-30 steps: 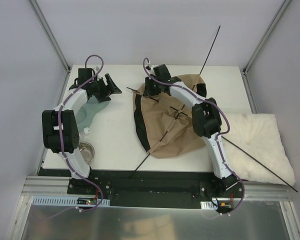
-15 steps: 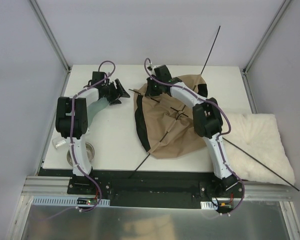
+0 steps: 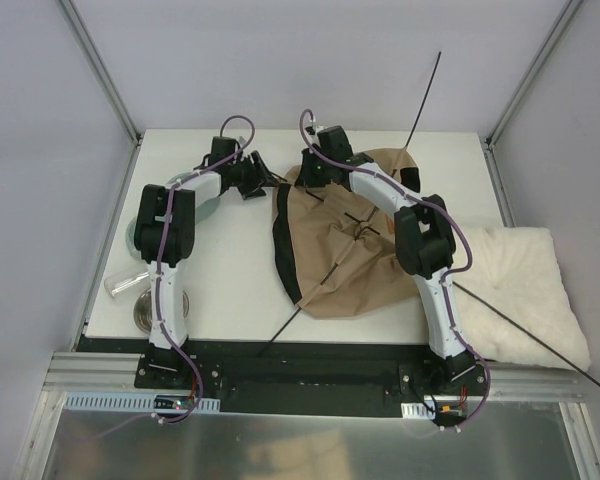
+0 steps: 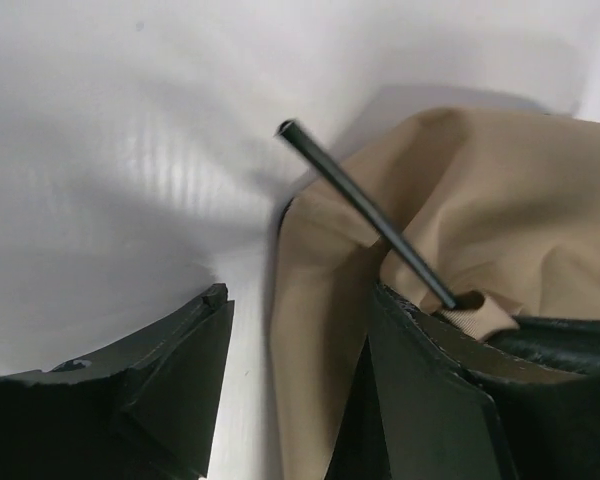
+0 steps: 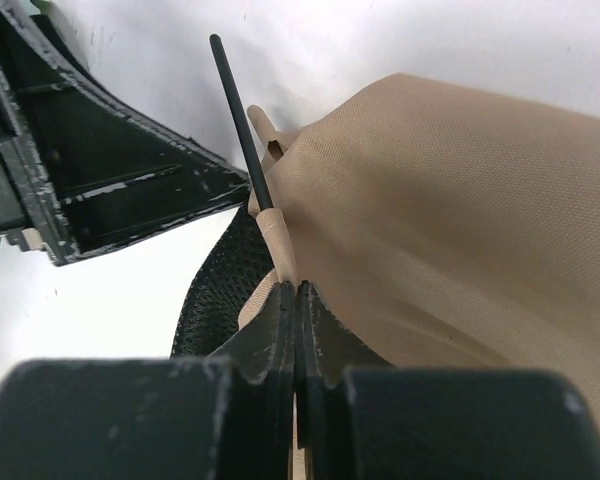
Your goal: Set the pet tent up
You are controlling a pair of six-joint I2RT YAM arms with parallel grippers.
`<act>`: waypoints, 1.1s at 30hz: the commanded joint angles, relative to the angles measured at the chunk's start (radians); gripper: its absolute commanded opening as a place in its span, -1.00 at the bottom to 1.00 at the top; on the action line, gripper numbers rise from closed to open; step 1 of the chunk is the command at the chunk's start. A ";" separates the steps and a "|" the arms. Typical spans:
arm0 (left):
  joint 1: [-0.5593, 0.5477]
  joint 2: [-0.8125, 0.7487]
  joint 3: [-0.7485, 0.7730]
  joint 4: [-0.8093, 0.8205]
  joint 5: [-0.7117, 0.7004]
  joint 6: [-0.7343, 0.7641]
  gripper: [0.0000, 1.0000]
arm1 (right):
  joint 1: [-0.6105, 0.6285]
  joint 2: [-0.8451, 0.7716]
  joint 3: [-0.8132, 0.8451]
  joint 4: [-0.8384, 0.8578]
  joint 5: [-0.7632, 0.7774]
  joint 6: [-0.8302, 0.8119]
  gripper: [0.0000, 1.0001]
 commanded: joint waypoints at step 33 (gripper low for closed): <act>0.060 0.026 0.069 -0.122 0.036 0.054 -1.00 | -0.048 -0.121 -0.103 0.023 -0.042 0.021 -1.00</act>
